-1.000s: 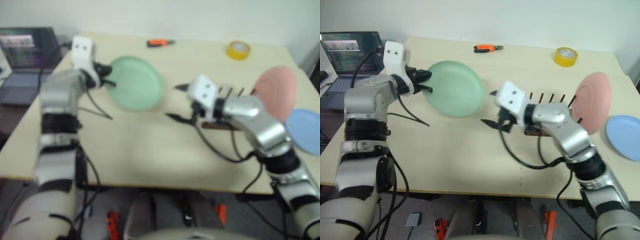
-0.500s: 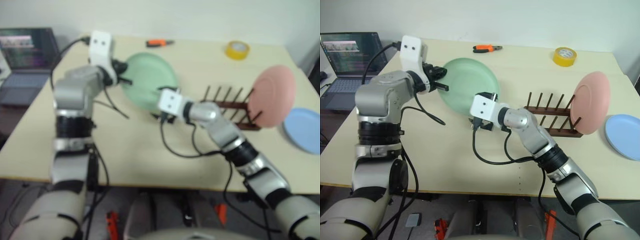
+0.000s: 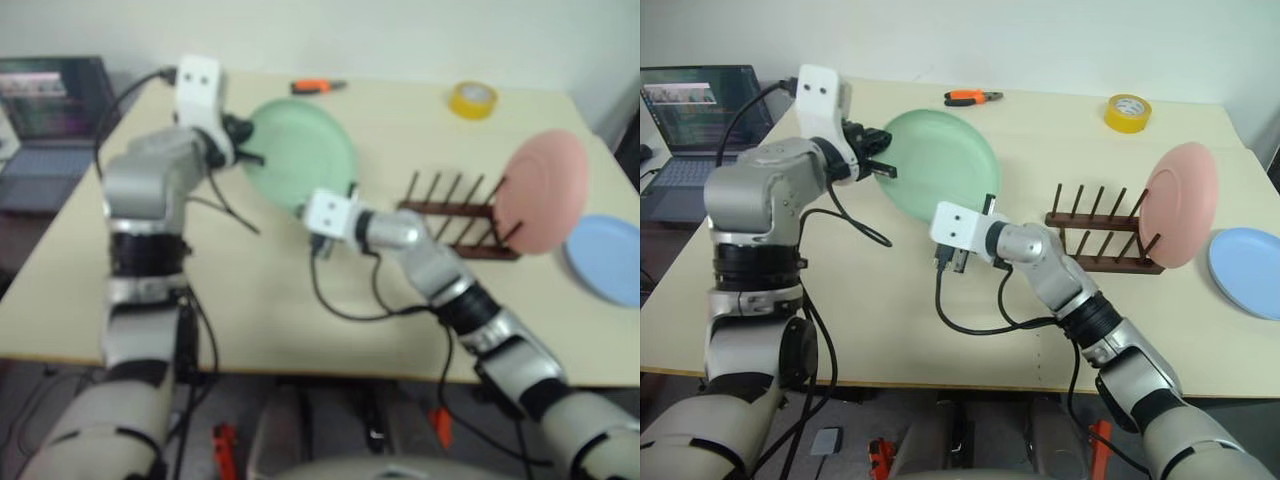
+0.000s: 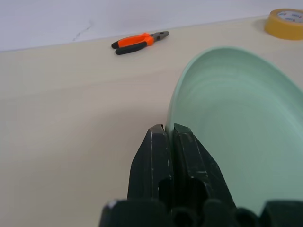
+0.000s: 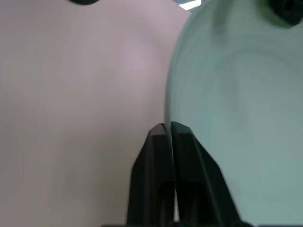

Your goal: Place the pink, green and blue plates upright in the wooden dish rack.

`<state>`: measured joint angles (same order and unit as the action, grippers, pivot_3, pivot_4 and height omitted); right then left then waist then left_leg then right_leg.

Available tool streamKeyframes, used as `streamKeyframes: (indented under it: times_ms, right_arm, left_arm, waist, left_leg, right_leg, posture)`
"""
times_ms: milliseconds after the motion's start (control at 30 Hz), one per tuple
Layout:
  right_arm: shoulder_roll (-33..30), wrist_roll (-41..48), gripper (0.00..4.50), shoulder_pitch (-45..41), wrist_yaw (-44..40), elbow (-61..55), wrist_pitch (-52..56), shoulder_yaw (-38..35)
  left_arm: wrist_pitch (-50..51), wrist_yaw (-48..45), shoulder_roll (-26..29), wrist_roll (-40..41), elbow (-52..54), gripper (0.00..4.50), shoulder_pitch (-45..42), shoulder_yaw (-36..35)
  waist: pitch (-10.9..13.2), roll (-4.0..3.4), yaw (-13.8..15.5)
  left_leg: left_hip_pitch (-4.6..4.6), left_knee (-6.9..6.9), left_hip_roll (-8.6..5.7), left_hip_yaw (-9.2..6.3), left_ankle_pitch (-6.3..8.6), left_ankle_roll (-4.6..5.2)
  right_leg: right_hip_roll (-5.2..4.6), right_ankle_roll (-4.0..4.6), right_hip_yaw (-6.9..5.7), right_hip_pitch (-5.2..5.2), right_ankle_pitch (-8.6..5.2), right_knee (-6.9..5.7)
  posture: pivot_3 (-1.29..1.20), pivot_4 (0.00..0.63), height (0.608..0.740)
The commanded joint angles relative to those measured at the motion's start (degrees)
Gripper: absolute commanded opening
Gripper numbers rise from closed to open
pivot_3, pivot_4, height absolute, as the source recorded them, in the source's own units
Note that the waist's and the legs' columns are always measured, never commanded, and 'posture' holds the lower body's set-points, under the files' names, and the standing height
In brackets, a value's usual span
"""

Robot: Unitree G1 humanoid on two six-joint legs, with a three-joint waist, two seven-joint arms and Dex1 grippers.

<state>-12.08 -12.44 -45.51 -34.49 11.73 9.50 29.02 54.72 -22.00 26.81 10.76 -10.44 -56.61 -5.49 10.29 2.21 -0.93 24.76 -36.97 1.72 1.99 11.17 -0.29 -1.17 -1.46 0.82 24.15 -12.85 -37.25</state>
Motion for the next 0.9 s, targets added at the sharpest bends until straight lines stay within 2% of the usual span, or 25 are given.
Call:
streamKeyframes:
  times_ms: [33,267,367,633,767,900]
  right_arm:
    - [0.37,-0.64,0.01,-0.77,0.92,-0.27,-1.58,-1.93]
    - [0.63,-1.2,0.01,-0.64,1.49,0.18,-2.57,-2.3]
    - [0.79,-1.44,0.0,-0.85,1.88,0.72,-3.28,-2.72]
    - [1.35,-1.6,0.0,-1.08,2.6,1.78,-4.99,-4.02]
    - [1.86,-0.43,0.0,-1.1,2.5,1.32,-6.1,-5.44]
    - [2.55,1.9,0.0,-1.22,2.12,0.92,-7.13,-7.81]
  left_arm:
    - [0.54,-0.31,0.34,1.11,2.91,0.0,-1.69,-0.66]
    - [1.64,-1.11,1.06,0.88,3.69,0.0,-1.55,1.29]
    - [1.53,-1.13,1.33,1.08,3.37,0.74,-1.58,1.15]
    - [0.82,-6.11,5.63,2.02,5.59,3.59,-0.58,1.74]
    - [-1.07,-11.8,11.21,5.7,6.94,3.59,-0.65,-2.72]
    - [-9.82,-21.98,18.69,10.45,10.84,3.59,3.21,-8.32]
  waist:
    - [0.0,0.0,-0.05]
    - [0.0,0.0,-0.41]
    - [0.0,0.0,-0.48]
    - [0.0,-0.01,-0.79]
    - [0.02,-0.02,-1.04]
    - [0.02,-0.04,-1.24]
  left_leg:
    - [0.0,0.0,0.0,0.0,0.0,0.0]
    - [0.0,0.0,0.0,-0.01,0.0,-0.01]
    - [0.0,0.0,0.0,-0.01,0.0,-0.01]
    - [0.0,0.03,0.01,-0.01,-0.01,-0.01]
    - [-0.01,0.05,0.03,0.01,0.0,-0.02]
    - [-0.02,0.1,0.07,0.01,0.0,-0.02]
  right_leg:
    - [-0.01,0.0,0.0,0.0,0.0,0.0]
    - [0.0,0.0,-0.01,0.0,0.0,-0.02]
    - [0.0,0.0,0.0,0.0,0.0,-0.01]
    - [0.01,0.0,0.01,0.02,0.0,-0.02]
    - [0.01,0.01,0.02,0.04,0.0,-0.01]
    - [0.01,0.06,0.02,0.08,-0.03,-0.02]
  posture:
    - [0.0,0.15,0.74]
    - [0.0,0.15,0.74]
    - [0.0,0.15,0.74]
    - [0.0,0.15,0.74]
    - [0.0,0.15,0.74]
    - [0.0,0.15,0.74]
